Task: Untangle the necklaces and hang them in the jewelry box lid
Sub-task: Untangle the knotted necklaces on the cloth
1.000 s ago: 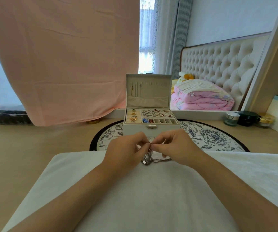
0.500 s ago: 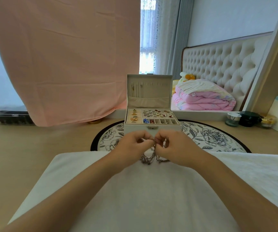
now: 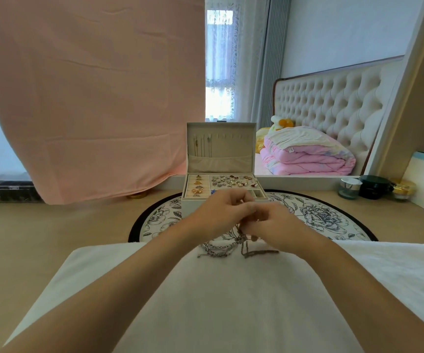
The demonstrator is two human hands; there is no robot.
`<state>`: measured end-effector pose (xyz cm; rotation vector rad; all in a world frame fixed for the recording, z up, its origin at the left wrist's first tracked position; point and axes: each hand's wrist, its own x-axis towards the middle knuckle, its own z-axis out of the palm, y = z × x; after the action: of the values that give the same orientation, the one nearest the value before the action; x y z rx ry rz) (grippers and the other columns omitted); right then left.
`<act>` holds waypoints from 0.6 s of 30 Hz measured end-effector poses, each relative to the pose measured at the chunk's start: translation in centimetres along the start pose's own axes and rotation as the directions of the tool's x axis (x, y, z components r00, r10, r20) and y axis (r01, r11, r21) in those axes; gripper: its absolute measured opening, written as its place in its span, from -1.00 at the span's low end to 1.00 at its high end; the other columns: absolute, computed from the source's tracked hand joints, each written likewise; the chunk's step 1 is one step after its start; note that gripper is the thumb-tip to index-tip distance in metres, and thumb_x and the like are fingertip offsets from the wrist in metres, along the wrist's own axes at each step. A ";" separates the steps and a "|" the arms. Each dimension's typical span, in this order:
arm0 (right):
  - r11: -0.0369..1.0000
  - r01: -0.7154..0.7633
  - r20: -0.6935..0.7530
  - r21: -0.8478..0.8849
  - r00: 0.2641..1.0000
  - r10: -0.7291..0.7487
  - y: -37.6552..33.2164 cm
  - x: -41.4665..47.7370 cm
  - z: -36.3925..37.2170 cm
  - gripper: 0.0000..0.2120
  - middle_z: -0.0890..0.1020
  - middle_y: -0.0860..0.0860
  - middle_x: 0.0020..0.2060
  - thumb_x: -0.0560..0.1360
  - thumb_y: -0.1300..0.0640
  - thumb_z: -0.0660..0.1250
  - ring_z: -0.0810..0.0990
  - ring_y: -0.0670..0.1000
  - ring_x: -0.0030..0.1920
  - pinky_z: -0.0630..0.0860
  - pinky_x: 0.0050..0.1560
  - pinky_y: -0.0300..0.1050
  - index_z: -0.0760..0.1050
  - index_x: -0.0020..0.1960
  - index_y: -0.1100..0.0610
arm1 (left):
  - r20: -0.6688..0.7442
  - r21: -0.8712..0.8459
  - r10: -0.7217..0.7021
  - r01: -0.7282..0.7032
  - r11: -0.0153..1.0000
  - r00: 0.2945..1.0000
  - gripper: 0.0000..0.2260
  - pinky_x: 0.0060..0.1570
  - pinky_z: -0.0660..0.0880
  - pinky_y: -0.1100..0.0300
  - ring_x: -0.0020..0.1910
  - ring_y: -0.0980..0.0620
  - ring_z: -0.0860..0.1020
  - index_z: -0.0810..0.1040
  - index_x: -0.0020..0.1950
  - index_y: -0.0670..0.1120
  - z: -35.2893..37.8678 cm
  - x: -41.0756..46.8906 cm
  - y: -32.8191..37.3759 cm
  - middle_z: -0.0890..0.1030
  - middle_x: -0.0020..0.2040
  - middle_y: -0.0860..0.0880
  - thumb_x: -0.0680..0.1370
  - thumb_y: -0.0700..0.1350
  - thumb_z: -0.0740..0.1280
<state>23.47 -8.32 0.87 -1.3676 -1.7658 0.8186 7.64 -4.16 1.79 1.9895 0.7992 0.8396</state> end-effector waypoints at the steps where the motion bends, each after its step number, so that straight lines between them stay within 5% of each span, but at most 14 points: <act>1: 0.998 0.006 -0.032 0.066 0.999 -0.004 0.1 0.0 -0.3 -0.81 0.64 -0.02 -0.33 0.44 0.29 0.45 0.54 -0.08 -0.32 0.53 -0.19 -0.17 0.70 -0.22 0.02 | -0.015 -0.002 0.020 -0.020 1.000 1.000 -0.83 -0.26 0.42 0.20 -0.36 0.08 0.46 0.56 -0.19 -0.05 0.0 0.5 0.2 0.54 -0.35 0.04 0.60 -0.15 0.34; 3: 0.990 0.012 -0.113 0.140 0.994 0.004 0.1 -0.1 -1.0 -0.83 0.70 -0.02 -0.28 0.50 0.22 0.46 0.55 -0.14 -0.35 0.50 -0.21 -0.29 0.74 -0.17 -0.01 | -0.060 -0.044 0.036 -0.039 0.998 0.998 -0.86 -0.32 0.43 0.24 -0.41 0.10 0.45 0.57 -0.15 -0.11 -0.4 1.4 0.4 0.52 -0.40 0.05 0.61 -0.19 0.35; 6: 0.978 -0.005 -0.227 0.208 0.972 0.054 0.4 0.7 -2.0 -0.87 0.75 0.01 -0.20 0.52 0.14 0.46 0.59 -0.03 -0.32 0.50 -0.16 -0.16 0.75 -0.15 -0.01 | -0.074 -0.130 0.016 -0.026 0.991 0.997 -0.85 -0.30 0.46 0.28 -0.41 0.13 0.45 0.60 -0.16 -0.10 -1.3 2.5 0.1 0.52 -0.38 0.04 0.61 -0.19 0.36; 11: 0.980 -0.018 -0.447 0.200 0.888 0.108 -0.3 2.8 -3.3 -0.78 0.74 0.00 -0.26 0.55 0.21 0.37 0.54 -0.01 -0.33 0.54 -0.10 -0.02 0.69 -0.24 0.08 | 0.014 0.030 -0.102 0.101 0.994 0.995 -0.80 -0.22 0.45 0.09 -0.34 0.00 0.39 0.53 -0.23 -0.07 -2.4 3.1 -2.1 0.44 -0.36 -0.02 0.58 -0.09 0.40; 13: 0.931 -0.018 -0.372 0.364 0.914 0.163 -0.3 3.5 -3.5 -0.71 0.71 0.04 -0.29 0.59 0.20 0.26 0.58 0.06 -0.23 0.56 0.03 0.07 0.56 -0.28 0.17 | 0.016 0.006 -0.139 0.139 0.990 0.990 -0.76 -0.19 0.46 0.07 -0.40 0.03 0.36 0.49 -0.24 -0.13 -2.9 2.9 -2.9 0.41 -0.41 0.00 0.60 -0.11 0.37; 15: 0.675 -0.017 -0.151 0.738 0.970 0.189 -0.1 4.2 -3.6 -0.70 0.55 0.09 -0.39 0.60 0.20 0.14 0.56 0.13 -0.27 0.55 0.04 0.15 0.37 -0.31 0.16 | 0.002 -0.152 -0.140 0.138 0.979 0.990 -0.71 0.00 0.53 -0.01 -0.43 0.06 0.35 0.47 -0.31 -0.11 -3.3 2.7 -3.5 0.40 -0.46 0.06 0.62 -0.12 0.34; 16: 0.563 -0.042 -0.063 0.825 0.984 0.166 -0.1 4.5 -3.7 -0.72 0.42 0.07 -0.44 0.57 0.19 0.13 0.49 0.10 -0.37 0.56 -0.08 0.10 0.32 -0.32 0.13 | -0.002 -0.269 -0.124 0.118 0.956 0.992 -0.69 0.09 0.55 -0.01 -0.44 0.06 0.34 0.48 -0.35 -0.07 -3.5 2.6 -3.7 0.37 -0.47 0.06 0.61 -0.12 0.34; 18: 0.597 -0.106 0.043 0.795 0.992 0.120 0.7 4.9 -3.9 -0.76 0.25 0.00 -0.46 0.49 0.13 0.22 0.24 -0.02 -0.52 0.36 -0.43 -0.14 0.31 -0.34 0.09 | -0.022 -0.494 -0.084 0.062 0.867 0.996 -0.68 0.00 0.58 0.05 -0.45 0.04 0.27 0.42 -0.41 -0.03 -3.9 2.5 -4.0 0.26 -0.46 0.02 0.54 -0.09 0.33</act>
<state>26.41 -3.23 3.13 -0.8446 -1.0326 1.4434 5.13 1.38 0.76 1.4817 0.6024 0.9365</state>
